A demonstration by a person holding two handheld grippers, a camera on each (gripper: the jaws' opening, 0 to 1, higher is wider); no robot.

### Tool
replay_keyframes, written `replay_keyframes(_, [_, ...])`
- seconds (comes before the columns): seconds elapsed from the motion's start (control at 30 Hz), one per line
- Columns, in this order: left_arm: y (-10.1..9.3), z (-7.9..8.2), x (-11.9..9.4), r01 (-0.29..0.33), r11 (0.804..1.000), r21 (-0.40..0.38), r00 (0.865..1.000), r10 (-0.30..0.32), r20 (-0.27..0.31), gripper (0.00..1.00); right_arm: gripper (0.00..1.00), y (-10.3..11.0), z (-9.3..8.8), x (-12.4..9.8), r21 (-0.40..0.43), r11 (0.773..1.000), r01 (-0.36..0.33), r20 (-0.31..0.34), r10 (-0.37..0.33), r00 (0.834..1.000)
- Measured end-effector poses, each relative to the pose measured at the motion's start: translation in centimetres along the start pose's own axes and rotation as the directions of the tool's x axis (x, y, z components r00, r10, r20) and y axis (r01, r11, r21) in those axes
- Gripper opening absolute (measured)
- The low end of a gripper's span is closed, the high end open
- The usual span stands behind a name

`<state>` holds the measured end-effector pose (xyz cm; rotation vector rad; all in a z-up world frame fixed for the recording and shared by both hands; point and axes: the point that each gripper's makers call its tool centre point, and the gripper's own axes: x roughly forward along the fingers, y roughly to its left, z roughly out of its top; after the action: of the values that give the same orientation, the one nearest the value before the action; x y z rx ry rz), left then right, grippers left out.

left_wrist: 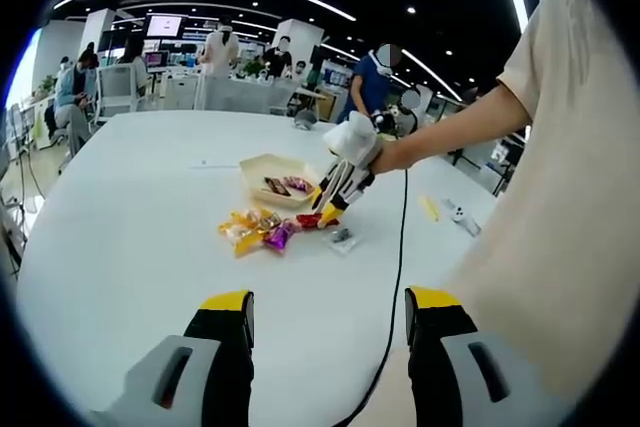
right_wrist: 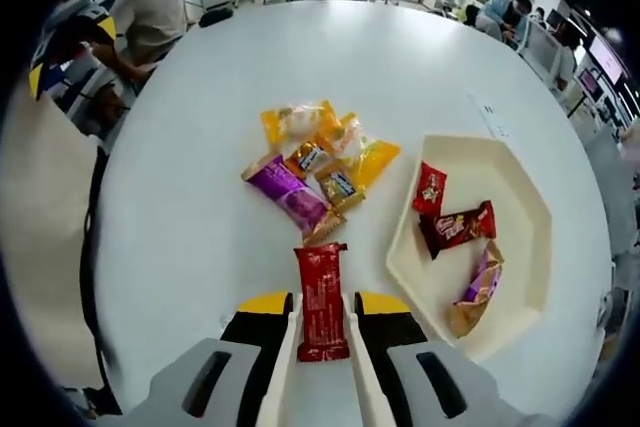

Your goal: Place the target food into the container with the food tongs after gripping and lifting it, then release it inside without dropping or visibly crushing the food.

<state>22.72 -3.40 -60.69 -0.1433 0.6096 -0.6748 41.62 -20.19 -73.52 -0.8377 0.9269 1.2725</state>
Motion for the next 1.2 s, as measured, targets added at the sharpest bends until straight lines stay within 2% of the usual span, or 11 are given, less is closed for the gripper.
replay_keyframes(0.27, [-0.3,0.1,0.3,0.013,1.000,0.008,1.000,-0.013,0.000,0.61,0.24,0.0,0.1,-0.8,0.004,1.000,0.016,0.015,-0.016,1.000])
replay_keyframes(0.53, [-0.6,1.0,0.6,0.026,0.999,0.028,1.000,-0.026,0.008,0.61,0.24,0.2,0.3,-1.7,0.012,0.999,0.030,0.027,-0.030,0.999])
replay_keyframes(1.0, [-1.2,1.6,0.8,0.046,0.998,0.052,0.999,-0.047,0.023,0.61,0.24,-0.1,2.2,-3.7,-0.008,0.998,0.070,0.069,-0.069,0.995])
replay_keyframes(1.2, [-1.3,1.7,0.6,0.046,0.997,0.058,0.998,-0.048,0.028,0.61,0.24,-0.1,2.6,-3.8,-0.012,0.997,0.071,0.072,-0.070,0.995])
